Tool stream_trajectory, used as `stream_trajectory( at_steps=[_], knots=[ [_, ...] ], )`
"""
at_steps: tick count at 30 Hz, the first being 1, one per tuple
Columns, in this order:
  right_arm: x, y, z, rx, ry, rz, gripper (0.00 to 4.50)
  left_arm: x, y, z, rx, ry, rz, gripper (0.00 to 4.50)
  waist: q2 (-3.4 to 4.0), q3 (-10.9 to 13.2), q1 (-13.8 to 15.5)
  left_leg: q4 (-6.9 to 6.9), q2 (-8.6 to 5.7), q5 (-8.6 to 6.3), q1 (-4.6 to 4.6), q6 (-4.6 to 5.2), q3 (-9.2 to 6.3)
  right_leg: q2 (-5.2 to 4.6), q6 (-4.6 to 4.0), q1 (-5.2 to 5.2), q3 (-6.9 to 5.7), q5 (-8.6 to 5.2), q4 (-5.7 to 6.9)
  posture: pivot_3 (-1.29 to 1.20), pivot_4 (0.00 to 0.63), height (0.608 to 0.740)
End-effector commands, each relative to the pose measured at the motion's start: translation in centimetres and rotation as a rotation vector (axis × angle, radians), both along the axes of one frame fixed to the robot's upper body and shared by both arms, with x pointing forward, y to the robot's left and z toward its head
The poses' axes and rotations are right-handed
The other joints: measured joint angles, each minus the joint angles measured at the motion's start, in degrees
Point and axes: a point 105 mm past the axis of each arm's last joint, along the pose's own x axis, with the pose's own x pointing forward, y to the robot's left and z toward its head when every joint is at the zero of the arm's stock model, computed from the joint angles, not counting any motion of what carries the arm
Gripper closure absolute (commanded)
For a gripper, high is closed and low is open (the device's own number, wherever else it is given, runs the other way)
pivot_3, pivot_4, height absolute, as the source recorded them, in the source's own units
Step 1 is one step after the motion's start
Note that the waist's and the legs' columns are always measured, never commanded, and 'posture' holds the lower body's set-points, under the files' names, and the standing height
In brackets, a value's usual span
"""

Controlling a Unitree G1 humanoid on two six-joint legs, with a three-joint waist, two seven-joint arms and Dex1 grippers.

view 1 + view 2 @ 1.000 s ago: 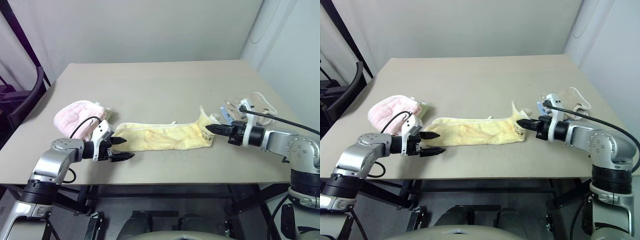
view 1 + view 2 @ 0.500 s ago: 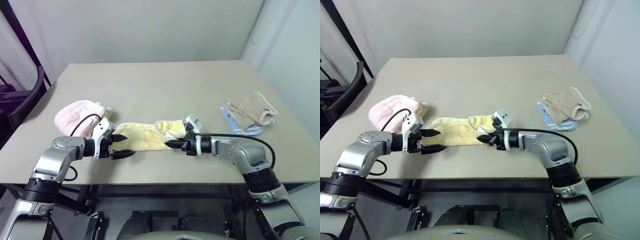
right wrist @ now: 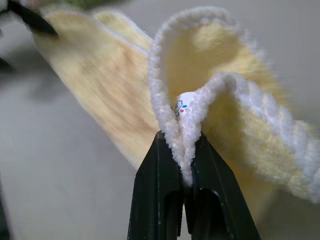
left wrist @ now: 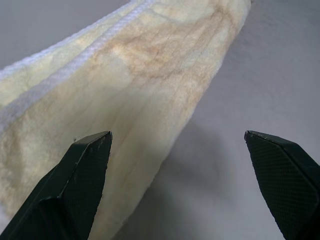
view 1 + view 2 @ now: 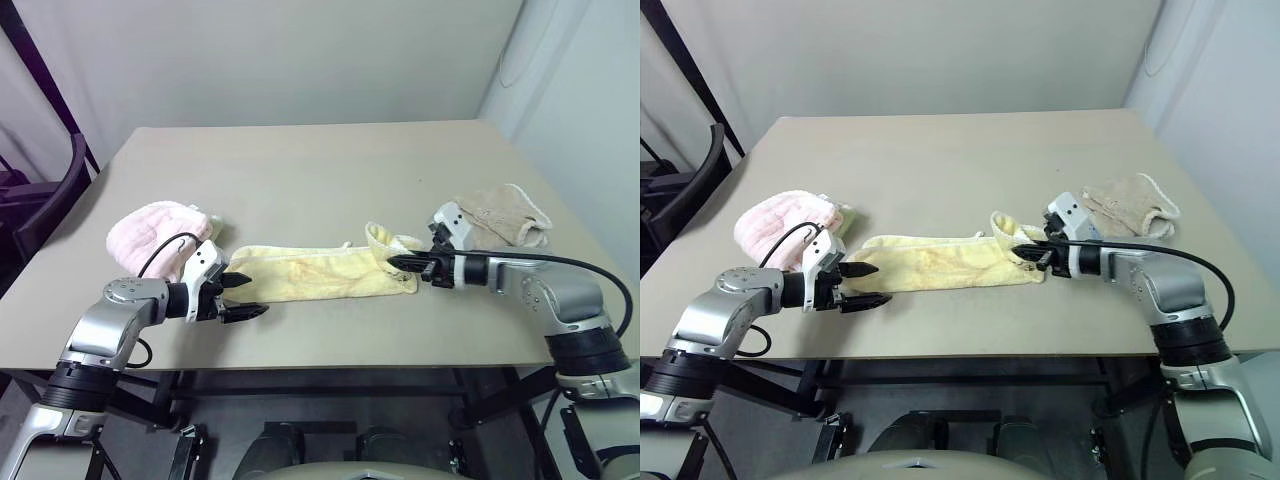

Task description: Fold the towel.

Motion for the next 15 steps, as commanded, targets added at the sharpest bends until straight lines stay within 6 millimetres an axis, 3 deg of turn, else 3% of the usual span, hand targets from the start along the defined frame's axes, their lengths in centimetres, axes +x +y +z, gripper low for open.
stream_trajectory(
  at_steps=[1,5,9,13,15],
  knots=[
    [0.0,2.3,1.3,-0.081,-0.133,0.181,4.48,0.4,-0.3,0.8,0.001,-0.042,-0.016,0.0,0.0,0.0,-0.13,-0.01,0.0,0.0,0.0,0.0,0.0,0.0,0.0,0.01,0.0,0.0,0.0,0.0,0.0,0.74],
    [-0.7,5.3,1.5,-0.119,-0.182,0.367,4.48,0.4,-0.4,0.7,0.003,-0.04,-0.019,0.0,0.0,0.0,0.03,0.02,0.01,0.01,0.0,0.0,0.0,0.01,0.13,0.0,0.0,0.07,0.04,0.0,0.0,0.74],
    [-0.7,7.7,-0.6,-0.162,-0.183,0.473,4.48,-0.1,-0.4,0.3,0.007,-0.034,-0.015,0.0,-0.05,-0.02,0.31,0.05,-0.02,0.0,0.0,0.0,-0.01,0.0,0.14,-0.03,-0.01,0.08,0.0,0.0,0.0,0.74],
    [-0.1,8.0,-2.7,-0.242,-0.165,0.488,4.48,-0.7,-0.1,0.1,0.018,-0.027,-0.005,0.0,-0.06,-0.03,0.34,0.06,-0.03,0.0,0.01,0.0,-0.01,0.0,0.14,-0.04,-0.01,0.09,0.03,0.0,0.0,0.74],
    [0.2,8.1,-3.2,-0.251,-0.155,0.484,3.98,-0.8,0.2,0.1,0.027,-0.028,0.002,0.0,-0.06,-0.03,0.35,0.08,-0.03,0.0,0.01,0.0,-0.01,0.01,0.14,-0.04,-0.01,0.1,0.03,0.0,0.0,0.74]
  ],
)
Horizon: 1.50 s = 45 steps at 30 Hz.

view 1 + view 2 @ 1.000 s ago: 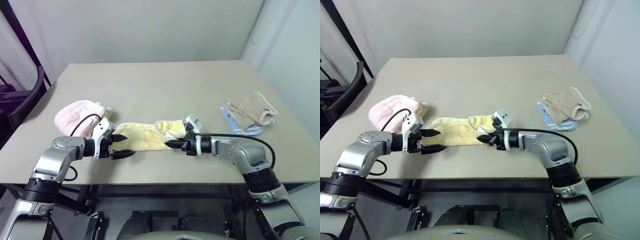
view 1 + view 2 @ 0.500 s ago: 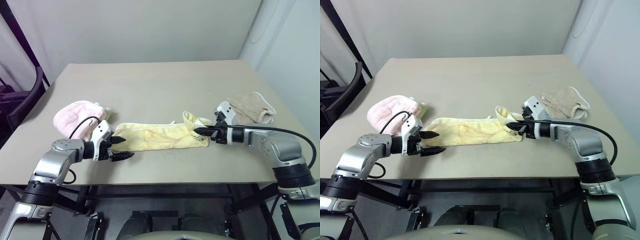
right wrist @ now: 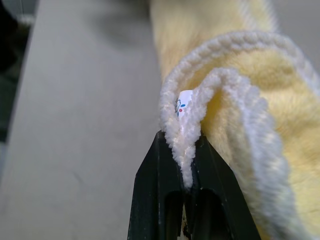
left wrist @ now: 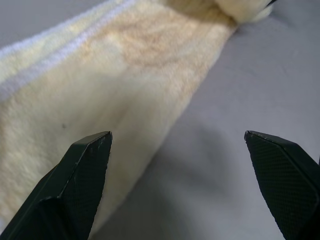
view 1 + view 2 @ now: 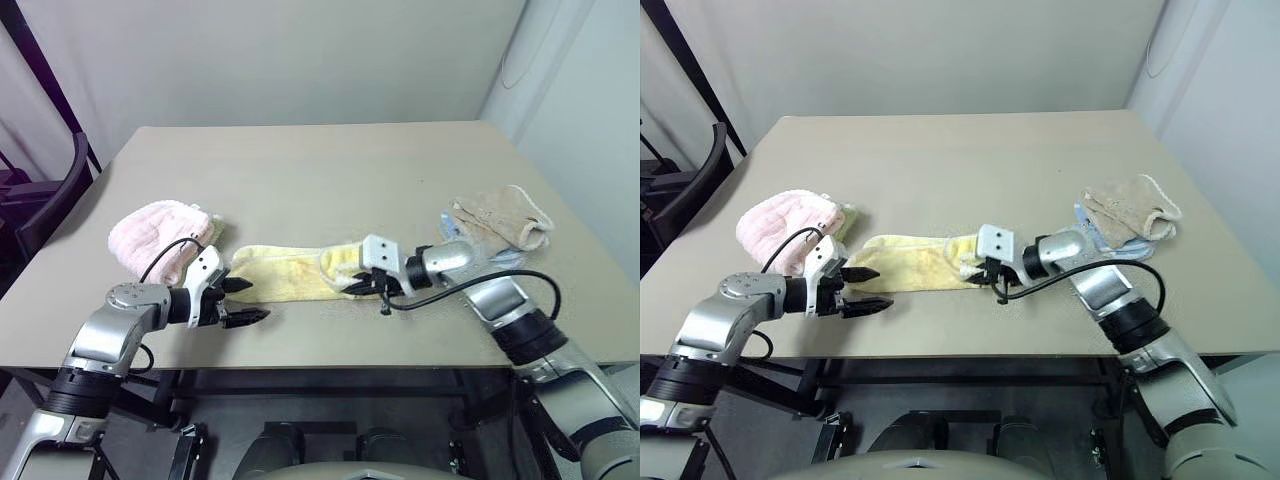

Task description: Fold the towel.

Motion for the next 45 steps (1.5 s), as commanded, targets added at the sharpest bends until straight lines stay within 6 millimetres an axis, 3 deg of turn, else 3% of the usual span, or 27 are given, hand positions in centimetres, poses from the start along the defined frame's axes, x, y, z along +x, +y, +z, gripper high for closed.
stream_trajectory(
  at_steps=[1,5,9,13,16,19,26,30,35,38,40,43,45],
  knots=[
    [1.1,0.3,0.9,-0.013,-0.056,0.006,3.75,0.2,0.3,1.2,0.018,-0.053,-0.001,0.0,0.0,0.0,-0.07,0.0,0.0,0.0,0.0,0.0,0.0,0.0,0.0,0.0,0.0,0.01,0.01,0.0,0.0,0.74],
    [1.5,0.6,2.1,0.042,-0.069,0.001,2.45,0.0,0.5,1.4,0.016,-0.056,0.011,0.0,0.01,0.0,-0.19,0.0,0.02,0.01,0.05,-0.02,0.0,0.04,-0.02,0.0,0.01,0.03,0.04,0.0,0.0,0.74],
    [0.2,0.4,4.8,0.163,-0.026,0.044,1.08,-0.2,0.7,1.3,0.026,-0.052,0.014,0.0,0.01,0.01,-0.13,-0.03,0.01,0.01,0.05,-0.02,0.0,0.04,0.0,0.0,0.02,0.04,0.03,0.0,0.0,0.74],
    [-1.5,-0.2,6.3,0.212,-0.008,0.09,1.08,-0.1,1.0,1.4,0.026,-0.055,0.02,0.0,0.0,0.0,0.07,-0.01,0.02,0.0,0.05,-0.02,-0.02,0.03,0.0,0.02,0.0,0.03,0.03,0.0,0.0,0.74],
    [-0.2,-0.6,6.5,0.253,0.009,-0.018,1.08,0.3,1.1,1.9,0.01,-0.069,0.027,0.0,0.0,0.0,-0.14,0.0,0.01,-0.04,0.06,-0.09,-0.02,0.03,-0.12,0.04,0.01,-0.03,0.02,0.0,0.0,0.74],
    [1.7,-1.0,5.5,0.247,0.028,-0.153,1.08,0.7,0.9,3.0,-0.046,-0.08,0.038,0.0,0.0,0.0,-0.23,0.01,0.02,-0.05,0.1,-0.11,-0.02,0.03,-0.19,0.03,0.03,0.02,0.03,0.0,0.0,0.74],
    [4.2,0.6,2.7,0.229,0.079,-0.296,1.08,0.7,0.9,2.8,-0.02,-0.075,0.025,0.0,0.01,0.0,-0.45,-0.06,0.02,0.01,0.1,-0.03,-0.01,0.06,-0.03,-0.04,0.05,0.12,0.04,0.0,0.0,0.74],
    [5.0,2.5,1.8,0.234,0.108,-0.309,1.08,0.8,0.8,2.7,-0.017,-0.075,0.027,0.0,0.01,0.0,-0.41,-0.06,0.02,0.04,0.11,-0.08,-0.02,0.09,-0.04,-0.06,0.05,0.13,0.08,0.0,0.0,0.74],
    [5.5,3.0,-0.7,0.137,0.07,-0.322,1.08,0.8,0.7,3.0,-0.031,-0.08,0.033,0.0,0.01,0.0,-0.31,-0.04,0.0,0.04,0.11,-0.09,-0.02,0.1,-0.04,-0.05,0.04,0.15,0.08,0.0,0.0,0.74],
    [7.0,3.0,0.3,0.203,0.013,-0.395,1.08,0.5,0.5,3.9,-0.091,-0.08,0.032,0.0,0.01,0.0,-0.51,-0.05,0.0,0.05,0.13,-0.11,-0.02,0.12,-0.04,-0.05,0.05,0.15,0.11,0.0,0.0,0.74],
    [7.3,2.8,2.0,0.293,0.017,-0.398,1.08,0.3,0.2,4.7,-0.149,-0.081,0.037,0.0,0.01,0.0,-0.56,-0.05,0.02,0.08,0.13,-0.15,-0.03,0.16,-0.06,-0.06,0.07,0.18,0.14,0.0,0.0,0.74],
    [6.8,2.1,5.1,0.451,0.052,-0.374,1.08,0.2,0.2,5.3,-0.184,-0.079,0.055,0.0,0.03,0.01,-0.53,-0.03,0.03,0.09,0.14,-0.16,-0.05,0.16,-0.06,-0.06,0.07,0.19,0.16,0.0,0.0,0.74],
    [6.6,1.3,7.7,0.569,0.064,-0.376,0.73,-0.1,0.5,5.3,-0.192,-0.064,0.074,0.0,0.03,0.01,-0.52,-0.04,0.03,0.09,0.14,-0.16,-0.06,0.16,-0.05,-0.06,0.06,0.2,0.16,0.0,0.0,0.74]
  ],
)
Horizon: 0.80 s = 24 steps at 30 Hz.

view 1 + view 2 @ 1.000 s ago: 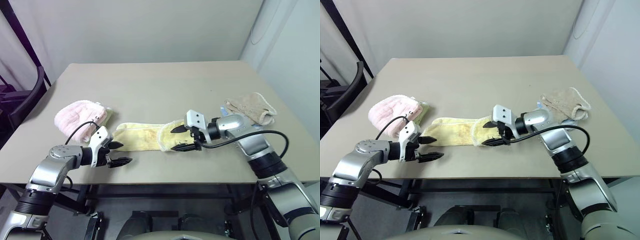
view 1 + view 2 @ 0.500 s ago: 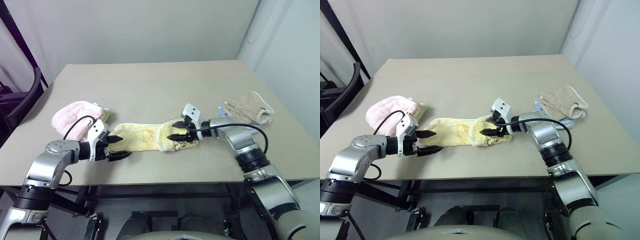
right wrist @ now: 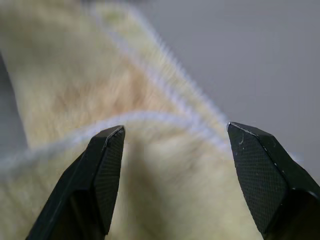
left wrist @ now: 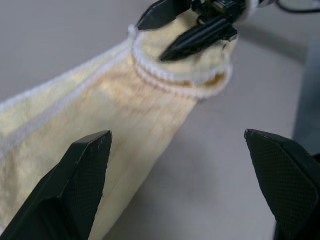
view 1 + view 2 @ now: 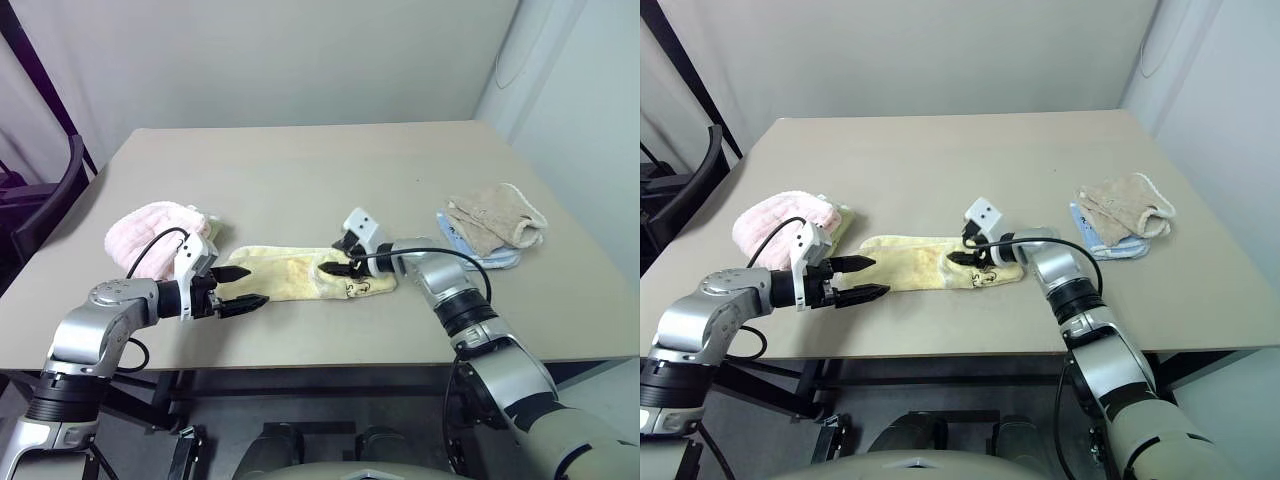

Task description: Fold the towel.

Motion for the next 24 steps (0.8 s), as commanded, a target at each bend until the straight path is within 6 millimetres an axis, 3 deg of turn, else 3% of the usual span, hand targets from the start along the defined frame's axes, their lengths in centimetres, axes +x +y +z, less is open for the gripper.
stream_trajectory(
  at_steps=[1,3,8,14,24],
  knots=[
    [-0.2,-0.9,6.1,0.22,-0.058,0.005,0.56,-0.1,0.6,1.1,-0.032,-0.017,0.036,0.0,0.0,0.0,0.02,-0.01,0.0,0.0,0.0,0.0,0.0,0.0,0.0,0.0,0.01,0.0,0.0,0.0,0.0,0.74],
    [-0.6,-1.3,6.7,0.256,-0.025,-0.002,0.03,-0.1,0.7,1.2,-0.04,-0.013,0.052,0.0,0.0,0.0,0.05,-0.01,0.01,0.0,0.0,0.0,-0.01,0.0,0.01,0.0,0.0,0.0,0.0,0.0,0.0,0.74],
    [-1.6,-2.9,7.8,0.317,0.008,-0.027,0.03,-0.6,0.2,2.1,-0.148,0.021,0.061,0.0,0.0,-0.01,0.1,0.0,0.02,-0.01,0.02,0.0,-0.01,0.0,-0.06,0.02,0.02,-0.01,-0.01,0.0,0.0,0.74],
    [-1.9,-5.0,5.6,0.28,0.182,-0.078,0.03,-0.9,0.6,1.9,-0.182,0.075,0.142,0.0,0.0,-0.01,0.13,0.0,0.01,0.0,0.01,0.01,0.0,-0.02,-0.18,0.04,0.05,-0.08,-0.05,0.0,0.0,0.74],
    [-0.5,-4.8,4.2,0.238,0.164,-0.156,0.03,-0.1,-0.2,1.3,-0.281,0.196,0.372,0.0,0.0,-0.02,0.26,0.04,0.02,0.0,0.01,0.01,0.0,0.0,-0.04,0.07,0.05,0.02,-0.06,0.0,0.0,0.74]
  ],
)
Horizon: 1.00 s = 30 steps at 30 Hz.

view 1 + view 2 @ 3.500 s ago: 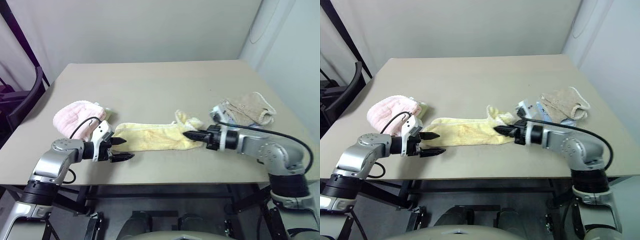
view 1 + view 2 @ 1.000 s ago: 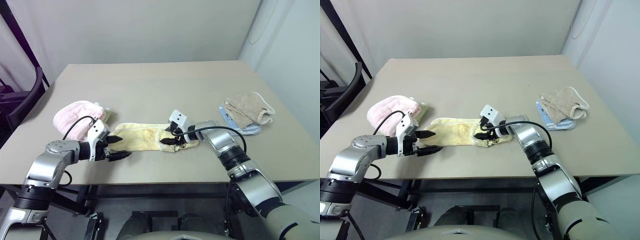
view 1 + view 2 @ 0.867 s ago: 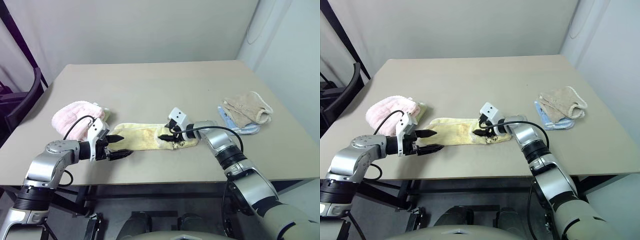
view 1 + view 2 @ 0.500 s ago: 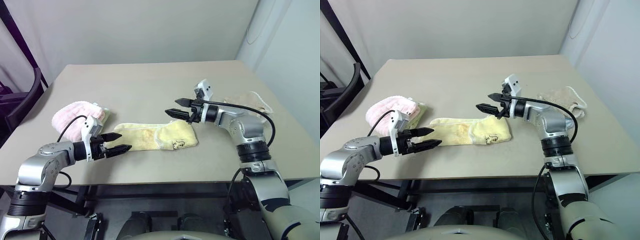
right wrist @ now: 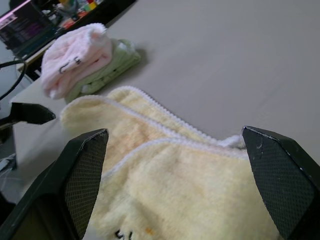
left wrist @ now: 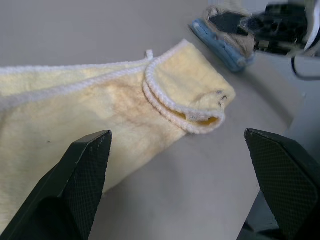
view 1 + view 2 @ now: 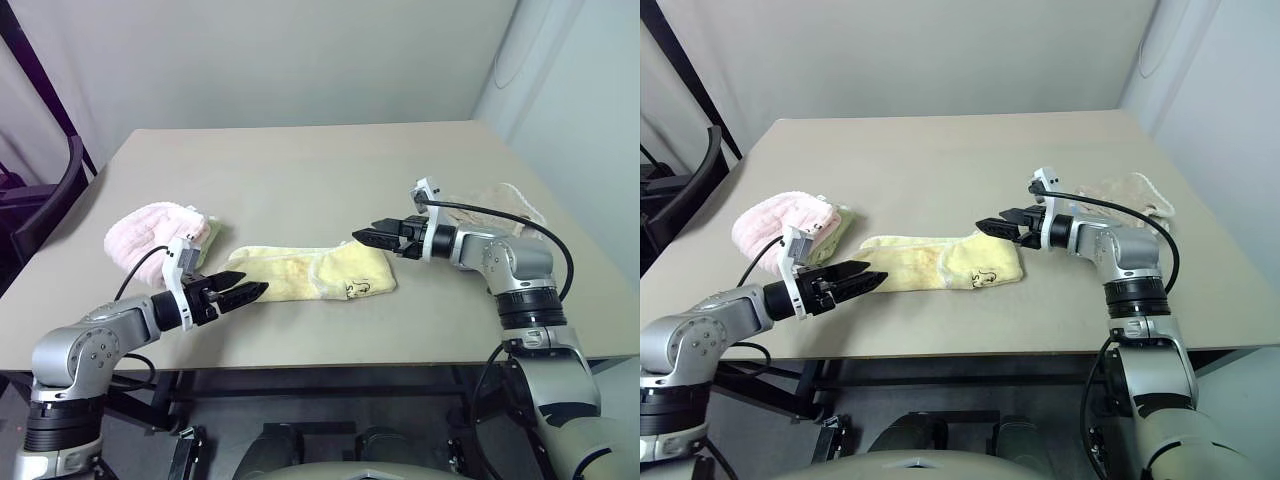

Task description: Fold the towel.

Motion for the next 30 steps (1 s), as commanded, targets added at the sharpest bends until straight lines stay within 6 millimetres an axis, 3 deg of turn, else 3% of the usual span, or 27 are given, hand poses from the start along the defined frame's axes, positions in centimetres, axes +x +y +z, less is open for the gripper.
stream_trajectory(
  at_steps=[1,10,16,23,27,30],
  knots=[
    [0.3,0.6,1.3,-0.014,-0.067,0.019,0.03,0.6,0.5,1.5,-0.01,0.012,0.104,0.0,-0.01,0.0,0.01,0.01,0.0,0.0,0.0,0.0,0.0,0.01,0.02,0.02,0.0,0.01,0.01,0.0,0.0,0.74],
    [0.5,1.2,0.5,-0.032,-0.072,0.036,0.03,0.2,3.4,-1.0,-0.018,0.28,0.334,0.0,-0.05,-0.03,0.0,0.08,-0.01,0.01,0.02,0.0,0.0,0.04,0.17,0.04,0.01,0.1,0.01,0.0,0.0,0.74],
    [0.6,1.3,0.4,-0.046,-0.086,0.039,0.03,0.4,4.8,-2.3,0.045,0.362,0.45,0.0,-0.08,-0.05,0.09,0.12,-0.01,0.01,0.02,-0.02,0.0,0.05,0.13,0.07,0.01,0.11,0.0,0.0,0.0,0.74],
    [0.4,0.7,0.2,-0.066,-0.095,0.024,0.03,0.2,4.3,-2.9,0.064,0.437,0.425,0.0,-0.1,-0.06,0.04,0.11,-0.01,0.02,0.01,-0.05,0.01,0.06,0.11,0.05,0.01,0.11,0.0,0.0,0.0,0.74],
    [0.7,0.4,0.0,-0.085,-0.102,0.002,0.03,1.0,5.3,-3.7,0.088,0.486,0.492,0.0,-0.1,-0.07,0.06,0.1,-0.01,0.03,0.02,-0.07,0.0,0.06,0.11,0.05,0.01,0.12,0.0,0.0,0.0,0.74],
    [0.8,0.3,-0.2,-0.11,-0.119,-0.004,0.03,1.8,5.0,-3.8,0.053,0.496,0.502,0.0,-0.1,-0.07,0.06,0.09,0.0,0.08,0.08,-0.17,-0.01,0.09,0.01,0.1,0.01,0.17,0.0,0.0,0.0,0.74]
  ],
)
